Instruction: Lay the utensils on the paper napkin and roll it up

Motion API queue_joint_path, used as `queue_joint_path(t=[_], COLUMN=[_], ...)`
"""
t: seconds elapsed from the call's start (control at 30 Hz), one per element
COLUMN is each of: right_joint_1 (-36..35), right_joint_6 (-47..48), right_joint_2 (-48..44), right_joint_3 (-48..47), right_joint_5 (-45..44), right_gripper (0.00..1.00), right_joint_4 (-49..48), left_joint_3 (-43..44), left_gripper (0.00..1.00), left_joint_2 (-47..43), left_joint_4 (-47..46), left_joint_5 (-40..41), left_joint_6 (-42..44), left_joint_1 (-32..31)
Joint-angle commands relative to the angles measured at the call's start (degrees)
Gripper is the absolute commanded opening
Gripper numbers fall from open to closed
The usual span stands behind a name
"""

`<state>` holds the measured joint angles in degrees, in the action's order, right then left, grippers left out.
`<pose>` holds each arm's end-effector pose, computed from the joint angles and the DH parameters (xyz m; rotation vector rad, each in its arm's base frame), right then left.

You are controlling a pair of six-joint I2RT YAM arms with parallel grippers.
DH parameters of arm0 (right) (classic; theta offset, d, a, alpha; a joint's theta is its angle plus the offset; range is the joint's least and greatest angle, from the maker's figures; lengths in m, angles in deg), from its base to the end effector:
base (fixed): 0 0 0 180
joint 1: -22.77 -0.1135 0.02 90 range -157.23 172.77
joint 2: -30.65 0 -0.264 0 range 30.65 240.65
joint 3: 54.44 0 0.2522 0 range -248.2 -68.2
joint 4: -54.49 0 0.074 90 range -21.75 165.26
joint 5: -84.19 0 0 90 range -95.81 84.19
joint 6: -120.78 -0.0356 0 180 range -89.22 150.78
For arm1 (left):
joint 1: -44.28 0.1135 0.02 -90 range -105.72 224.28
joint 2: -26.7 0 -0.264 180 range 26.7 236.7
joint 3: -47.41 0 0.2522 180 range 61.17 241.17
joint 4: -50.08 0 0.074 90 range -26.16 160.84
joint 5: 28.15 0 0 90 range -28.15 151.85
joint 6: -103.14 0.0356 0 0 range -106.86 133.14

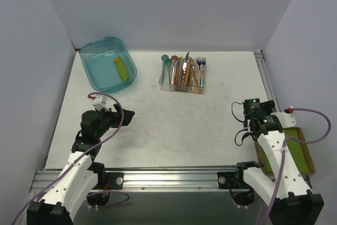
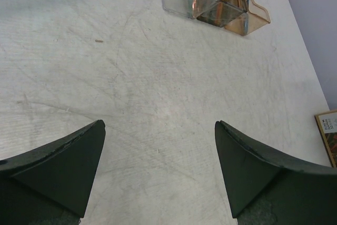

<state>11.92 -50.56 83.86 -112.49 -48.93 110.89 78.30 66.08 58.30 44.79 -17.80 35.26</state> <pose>0.1768 0.0091 0.2679 1.4891 1.5919 -0.0493 0.1651 -0.0368 0.2127 -0.1537 1.9129 -0.7536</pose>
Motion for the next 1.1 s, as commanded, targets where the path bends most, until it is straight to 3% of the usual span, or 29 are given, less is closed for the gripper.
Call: queue_joint_path(t=[0.0,0.07,0.2,0.33,0.73,0.83,0.97,1.07], right_joint_1=[8.37,13.02,28.99,38.88,45.74,45.92,46.01,46.01], right_joint_6=[2.31,5.92,11.72,17.09,17.89,17.18,16.30,16.22], right_joint_2=[-5.30,-4.53,0.56,3.82,15.25,17.19,17.63,16.14], right_joint_3=[1.84,3.07,6.05,8.78,11.07,10.81,10.72,10.89], right_joint_5=[1.80,4.78,12.16,19.55,25.62,25.45,24.48,23.70], right_gripper=[0.97,0.95,0.87,0.80,0.74,0.68,0.44,0.38], right_joint_4=[2.03,-0.53,-7.01,-13.44,-22.42,-22.24,-21.10,-20.49], left_joint_3=[2.47,2.65,2.83,3.00,3.00,3.00,3.00,3.09], left_gripper=[0.94,0.94,0.94,0.94,0.94,0.94,0.94,0.94], left_joint_2=[-0.53,-0.44,-0.53,-0.44,-0.44,-0.35,-0.44,-0.44], left_joint_4=[0.00,0.18,0.62,0.97,1.06,0.97,1.23,1.23], left_joint_5=[2.73,3.43,4.14,4.75,5.46,5.46,5.46,5.54], left_joint_6=[1.05,1.14,1.41,1.50,1.76,1.76,1.85,1.85], left_joint_1=[-1.18,-1.97,-2.67,-3.03,-3.38,-3.38,-3.29,-3.38])
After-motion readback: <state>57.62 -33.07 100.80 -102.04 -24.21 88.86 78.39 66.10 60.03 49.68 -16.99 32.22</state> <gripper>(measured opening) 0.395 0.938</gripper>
